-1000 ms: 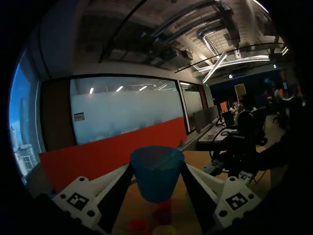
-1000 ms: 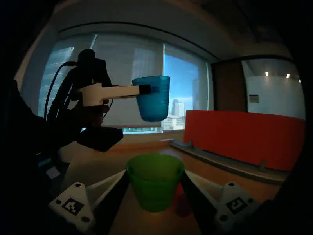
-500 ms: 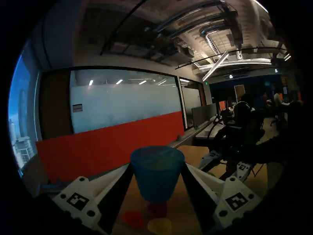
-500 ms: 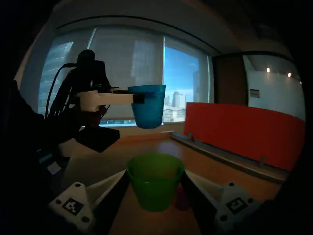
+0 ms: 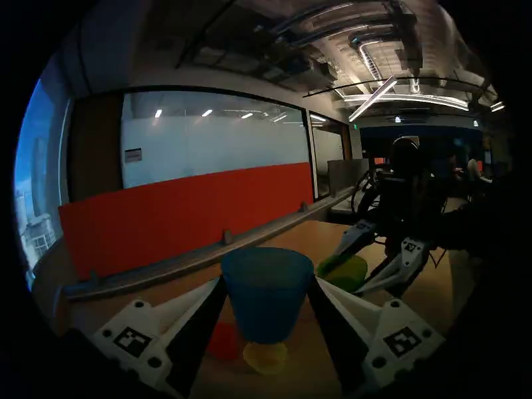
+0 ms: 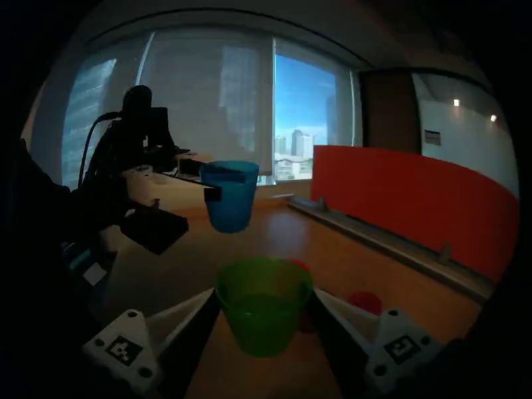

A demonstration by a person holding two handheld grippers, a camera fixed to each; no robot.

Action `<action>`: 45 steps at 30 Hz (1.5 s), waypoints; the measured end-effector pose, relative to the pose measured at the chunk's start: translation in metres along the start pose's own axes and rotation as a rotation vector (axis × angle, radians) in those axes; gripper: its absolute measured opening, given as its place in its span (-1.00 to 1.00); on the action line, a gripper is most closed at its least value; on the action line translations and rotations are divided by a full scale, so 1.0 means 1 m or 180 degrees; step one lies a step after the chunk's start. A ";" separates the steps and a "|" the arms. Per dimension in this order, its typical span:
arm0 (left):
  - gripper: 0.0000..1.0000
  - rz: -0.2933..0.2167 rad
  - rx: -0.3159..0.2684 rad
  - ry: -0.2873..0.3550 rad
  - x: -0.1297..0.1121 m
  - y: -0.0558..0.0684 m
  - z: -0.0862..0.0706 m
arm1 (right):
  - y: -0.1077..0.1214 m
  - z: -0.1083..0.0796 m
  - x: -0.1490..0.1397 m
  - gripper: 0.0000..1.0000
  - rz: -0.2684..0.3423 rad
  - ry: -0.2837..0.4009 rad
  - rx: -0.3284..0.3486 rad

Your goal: Pour water

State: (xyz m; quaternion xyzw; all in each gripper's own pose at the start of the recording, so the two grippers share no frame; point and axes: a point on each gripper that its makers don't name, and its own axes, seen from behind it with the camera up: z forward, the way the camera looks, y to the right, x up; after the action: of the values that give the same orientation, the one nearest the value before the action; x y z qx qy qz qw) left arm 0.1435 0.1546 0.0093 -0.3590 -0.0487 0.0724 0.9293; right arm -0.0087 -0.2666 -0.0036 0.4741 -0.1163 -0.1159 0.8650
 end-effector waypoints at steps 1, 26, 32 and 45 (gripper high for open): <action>0.69 -0.0001 -0.0008 -0.0025 -0.004 0.001 0.000 | 0.001 0.000 -0.002 0.80 0.0001 -0.0022 -0.0006; 0.72 0.0104 -0.0290 -0.0698 -0.089 0.028 0.000 | 0.010 -0.009 -0.049 0.81 0.0023 -0.0463 -0.0018; 0.72 0.0136 -0.0408 -0.0826 -0.106 0.040 -0.001 | 0.011 -0.010 -0.059 0.81 0.0026 -0.0536 -0.0016; 0.73 0.0295 -0.0629 -0.1200 -0.152 0.054 -0.002 | 0.010 -0.008 -0.081 0.81 0.0060 -0.0687 0.0026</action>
State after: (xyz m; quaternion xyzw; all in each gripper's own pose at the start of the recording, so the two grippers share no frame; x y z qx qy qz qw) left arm -0.0109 0.1672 -0.0344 -0.4302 -0.2119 0.1757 0.8597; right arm -0.0818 -0.2296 -0.0063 0.4612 -0.2137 -0.1577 0.8466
